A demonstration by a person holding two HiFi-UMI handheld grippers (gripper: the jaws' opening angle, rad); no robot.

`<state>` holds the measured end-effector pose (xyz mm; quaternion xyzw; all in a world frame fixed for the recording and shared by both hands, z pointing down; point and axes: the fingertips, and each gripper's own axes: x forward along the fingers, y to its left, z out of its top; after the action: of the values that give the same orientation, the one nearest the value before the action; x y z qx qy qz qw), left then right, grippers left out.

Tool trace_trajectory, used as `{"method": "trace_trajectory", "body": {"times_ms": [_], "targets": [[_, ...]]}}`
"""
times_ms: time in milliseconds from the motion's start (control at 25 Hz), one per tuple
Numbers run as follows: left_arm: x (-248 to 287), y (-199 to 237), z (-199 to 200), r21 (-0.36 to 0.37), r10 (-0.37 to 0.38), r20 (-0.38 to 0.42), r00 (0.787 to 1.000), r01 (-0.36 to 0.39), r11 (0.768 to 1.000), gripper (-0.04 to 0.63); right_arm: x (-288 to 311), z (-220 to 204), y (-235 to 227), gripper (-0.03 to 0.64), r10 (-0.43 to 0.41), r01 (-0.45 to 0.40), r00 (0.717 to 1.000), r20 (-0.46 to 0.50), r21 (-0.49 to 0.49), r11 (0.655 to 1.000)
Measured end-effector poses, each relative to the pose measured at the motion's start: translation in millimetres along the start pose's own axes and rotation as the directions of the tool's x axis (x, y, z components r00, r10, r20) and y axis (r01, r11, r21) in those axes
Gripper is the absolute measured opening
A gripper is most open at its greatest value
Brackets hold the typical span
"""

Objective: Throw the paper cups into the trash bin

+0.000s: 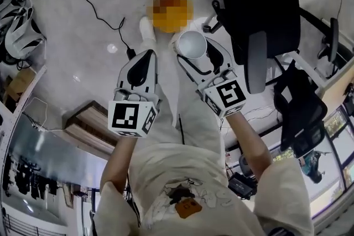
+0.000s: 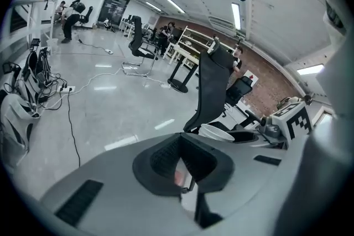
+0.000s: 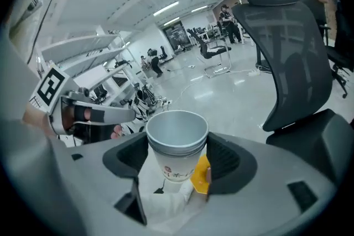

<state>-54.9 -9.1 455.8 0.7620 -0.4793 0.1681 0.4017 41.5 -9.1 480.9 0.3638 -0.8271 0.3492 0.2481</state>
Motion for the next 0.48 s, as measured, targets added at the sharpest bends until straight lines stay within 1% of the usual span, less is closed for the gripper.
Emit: {"method": "trace_trajectory", "body": {"times_ms": [80,200,280,360,480], "targets": [[20.9,13.3,-24.0,0.013,0.024,-0.033,0.999,-0.023,1.000,0.006,23.1,-23.9,-17.1,0.337,-0.027,0.027,0.999,-0.033,-0.008,1.000],[56.7,35.2,-64.1,-0.012,0.049,-0.098,0.994,-0.051,0.999,0.005,54.9,-56.8,-39.4,0.337,-0.045,0.044,0.997,-0.065,-0.015,0.999],[78.6,46.6,-85.5,-0.011,0.051,-0.110,0.993,-0.052,0.999,0.005,74.9,-78.1,-52.5,0.338,-0.051,0.048,0.995,-0.085,-0.028,0.998],[99.0,58.7,-106.0,0.004,0.060,-0.115,0.991,-0.060,0.998,0.005,93.7,-98.7,-65.5,0.337,-0.060,0.058,0.993,-0.102,-0.023,0.998],[129.7,80.7,-141.4,0.023,0.083,-0.138,0.987,-0.081,0.996,0.005,121.8,-129.5,-83.8,0.338,-0.094,0.093,0.988,-0.123,-0.016,0.996]]}}
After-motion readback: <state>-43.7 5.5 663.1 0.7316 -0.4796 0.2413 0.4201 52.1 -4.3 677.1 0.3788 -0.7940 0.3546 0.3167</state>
